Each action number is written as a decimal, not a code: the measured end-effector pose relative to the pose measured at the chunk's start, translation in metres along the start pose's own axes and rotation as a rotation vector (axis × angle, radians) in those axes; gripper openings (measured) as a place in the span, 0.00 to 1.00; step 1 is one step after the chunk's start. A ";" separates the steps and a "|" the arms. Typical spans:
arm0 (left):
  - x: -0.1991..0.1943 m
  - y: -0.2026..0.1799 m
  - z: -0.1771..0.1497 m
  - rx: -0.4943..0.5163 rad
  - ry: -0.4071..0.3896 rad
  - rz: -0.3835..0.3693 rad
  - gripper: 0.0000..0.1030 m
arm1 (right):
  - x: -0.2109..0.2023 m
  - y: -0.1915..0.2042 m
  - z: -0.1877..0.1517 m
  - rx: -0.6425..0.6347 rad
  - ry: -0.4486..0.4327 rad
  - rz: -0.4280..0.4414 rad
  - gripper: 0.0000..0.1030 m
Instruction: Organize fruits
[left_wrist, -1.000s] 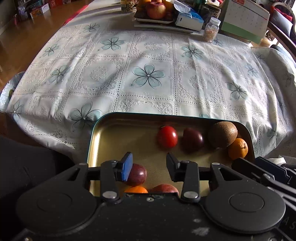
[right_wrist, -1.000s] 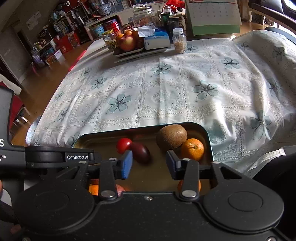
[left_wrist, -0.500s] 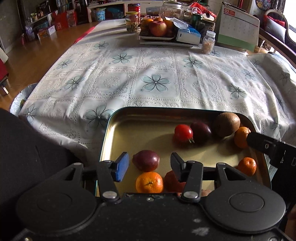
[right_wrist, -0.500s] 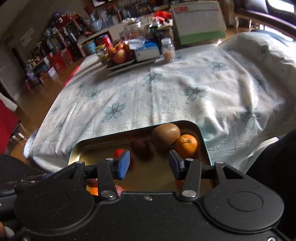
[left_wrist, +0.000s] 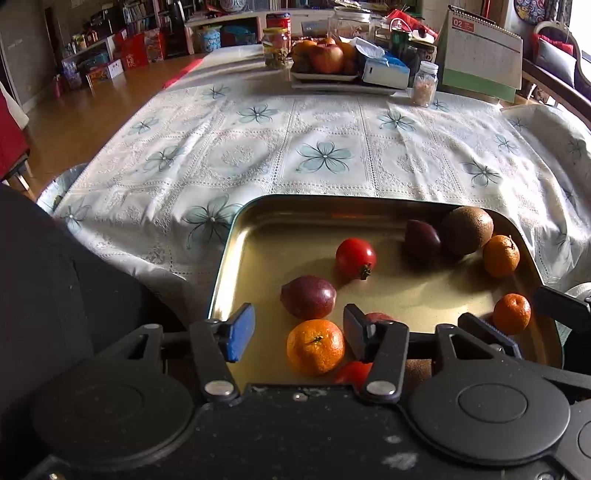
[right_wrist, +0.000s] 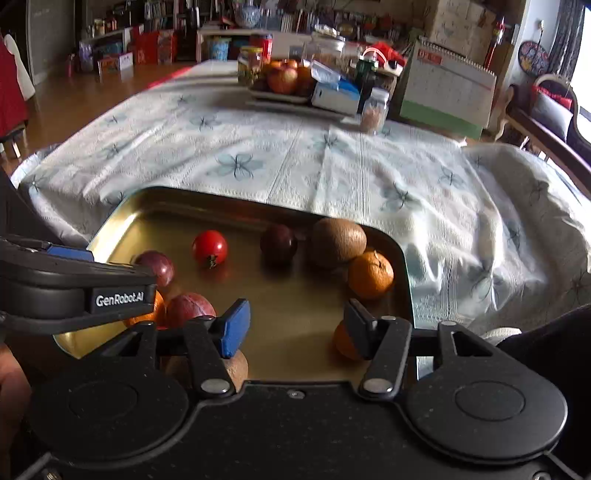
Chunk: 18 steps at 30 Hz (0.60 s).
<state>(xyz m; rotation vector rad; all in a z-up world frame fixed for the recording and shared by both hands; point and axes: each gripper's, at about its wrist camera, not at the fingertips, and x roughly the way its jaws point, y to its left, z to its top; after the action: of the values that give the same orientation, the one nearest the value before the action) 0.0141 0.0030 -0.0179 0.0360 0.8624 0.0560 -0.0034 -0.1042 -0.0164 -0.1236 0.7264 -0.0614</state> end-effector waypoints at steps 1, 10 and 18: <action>-0.001 0.000 -0.001 0.004 -0.007 0.005 0.54 | 0.000 -0.001 -0.001 0.005 0.002 0.012 0.65; -0.008 0.004 -0.004 -0.031 -0.038 -0.001 0.62 | 0.005 -0.027 -0.007 0.162 0.039 0.154 0.75; -0.012 -0.001 -0.009 0.002 -0.075 -0.004 0.60 | 0.008 -0.027 -0.014 0.218 0.069 0.155 0.76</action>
<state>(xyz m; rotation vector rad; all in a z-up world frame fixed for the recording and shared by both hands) -0.0008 0.0017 -0.0144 0.0377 0.7871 0.0503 -0.0072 -0.1334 -0.0278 0.1439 0.7912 0.0038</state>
